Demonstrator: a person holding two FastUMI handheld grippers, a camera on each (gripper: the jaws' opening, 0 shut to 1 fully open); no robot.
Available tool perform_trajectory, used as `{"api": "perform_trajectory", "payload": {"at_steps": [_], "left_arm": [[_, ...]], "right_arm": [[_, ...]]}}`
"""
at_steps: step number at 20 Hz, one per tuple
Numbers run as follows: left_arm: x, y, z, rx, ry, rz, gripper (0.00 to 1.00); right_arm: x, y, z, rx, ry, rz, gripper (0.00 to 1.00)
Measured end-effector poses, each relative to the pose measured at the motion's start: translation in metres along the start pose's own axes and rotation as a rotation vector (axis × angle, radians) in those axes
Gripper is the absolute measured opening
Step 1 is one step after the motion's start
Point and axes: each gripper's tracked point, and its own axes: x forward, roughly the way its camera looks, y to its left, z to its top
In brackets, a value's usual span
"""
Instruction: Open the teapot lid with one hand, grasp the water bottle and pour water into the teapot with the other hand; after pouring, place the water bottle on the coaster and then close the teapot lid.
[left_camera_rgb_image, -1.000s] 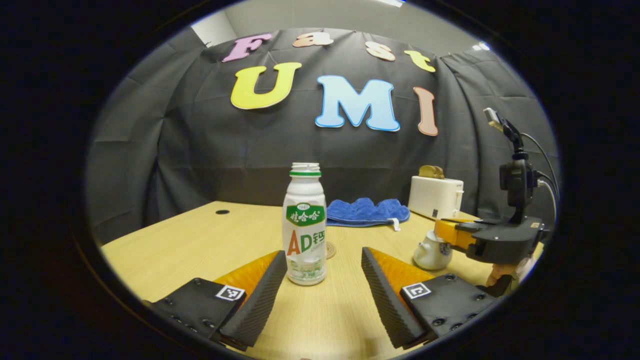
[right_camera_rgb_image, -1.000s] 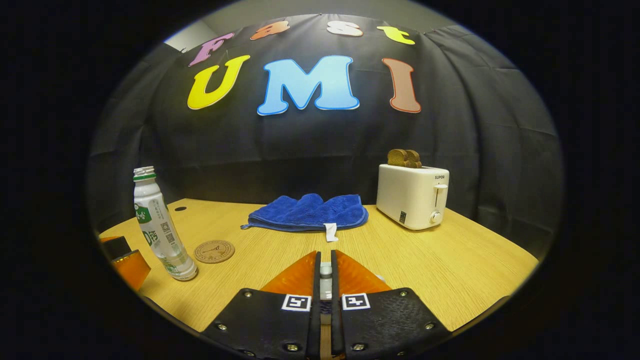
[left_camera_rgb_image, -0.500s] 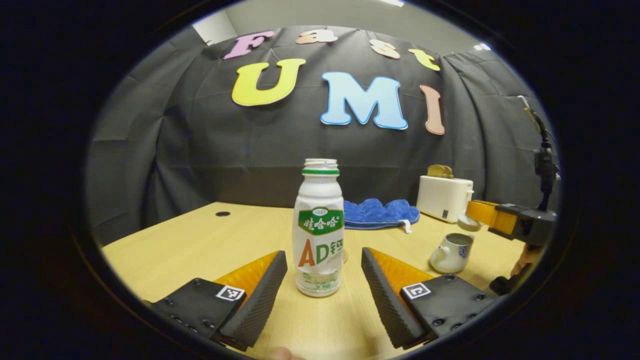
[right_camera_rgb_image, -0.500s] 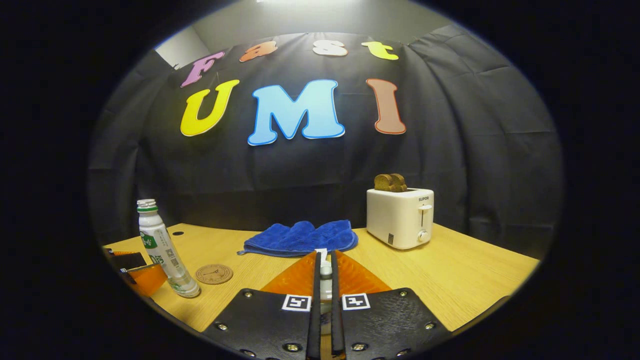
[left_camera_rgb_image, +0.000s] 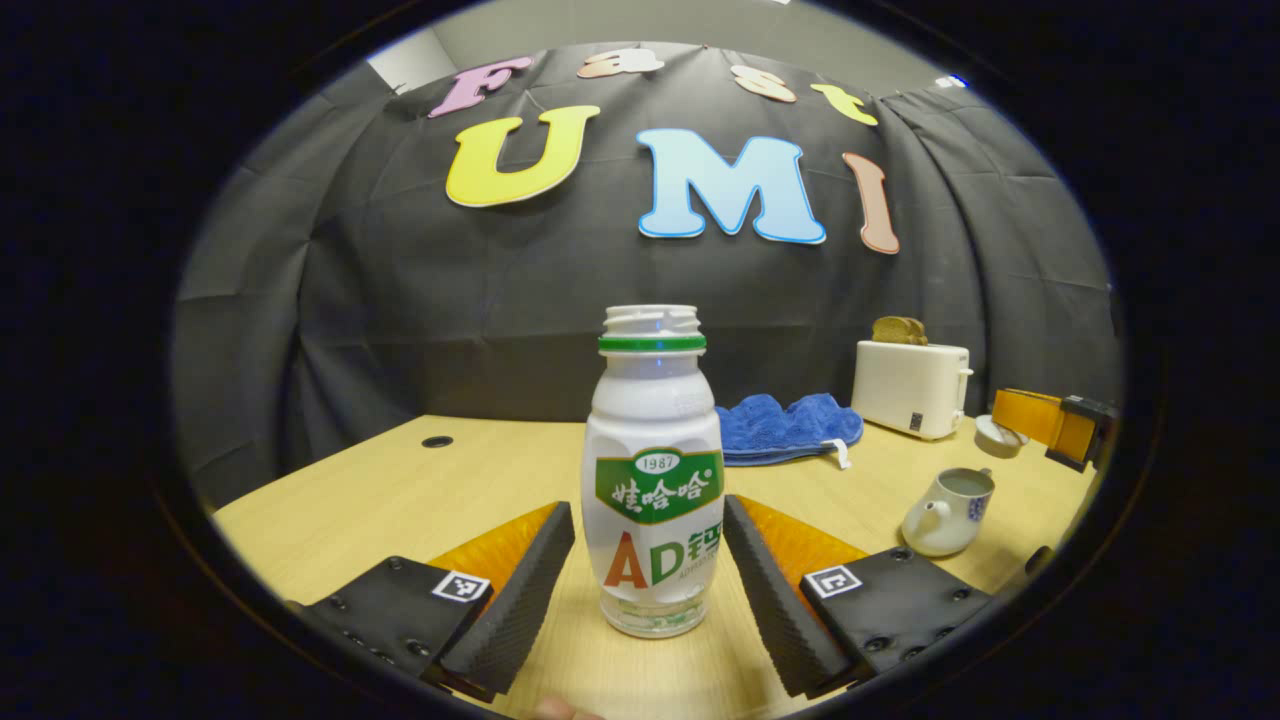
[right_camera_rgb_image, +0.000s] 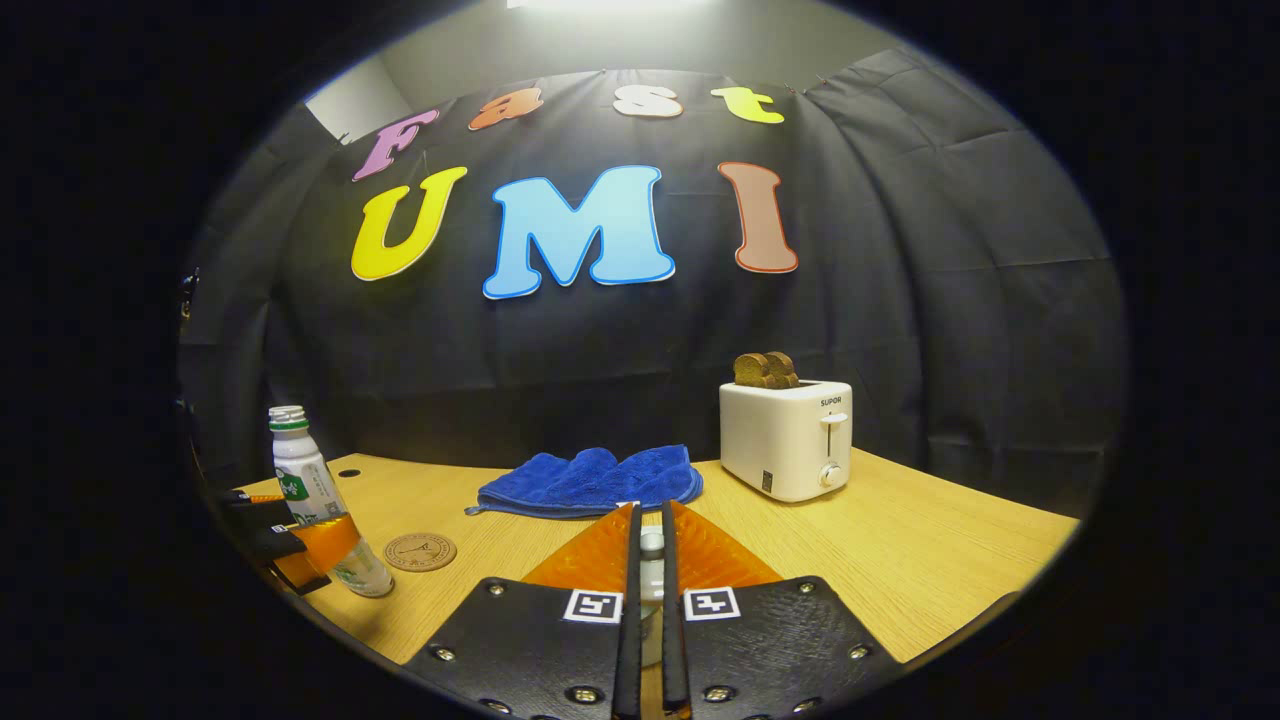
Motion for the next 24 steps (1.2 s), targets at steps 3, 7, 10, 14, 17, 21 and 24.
{"api": "perform_trajectory", "payload": {"at_steps": [3, 7, 10, 14, 17, 21, 24], "left_arm": [[0.009, -0.001, -0.001, 0.014, 0.014, -0.004, 1.0], [0.011, -0.005, 0.0, 0.073, 0.021, -0.005, 0.81], [0.011, -0.014, 0.003, 0.167, 0.024, -0.014, 0.81], [0.015, -0.03, 0.007, 0.357, 0.022, -0.026, 0.81], [0.016, -0.044, 0.016, 0.55, -0.004, -0.027, 0.77], [0.021, -0.063, 0.026, 0.747, -0.033, -0.043, 0.78], [0.024, -0.074, 0.03, 0.878, -0.044, -0.045, 0.76]], "right_arm": [[-0.001, -0.005, 0.0, 0.01, 0.005, -0.012, 0.08], [-0.003, -0.018, 0.003, 0.018, -0.001, -0.048, 0.08], [-0.007, -0.024, 0.006, 0.027, -0.008, -0.075, 0.08], [-0.013, -0.046, 0.009, 0.053, -0.016, -0.11, 0.08], [-0.019, -0.057, 0.006, 0.075, -0.007, -0.121, 0.08], [-0.027, -0.075, -0.001, 0.077, 0.004, -0.14, 0.08], [-0.034, -0.084, -0.003, 0.075, 0.001, -0.148, 0.08]]}}
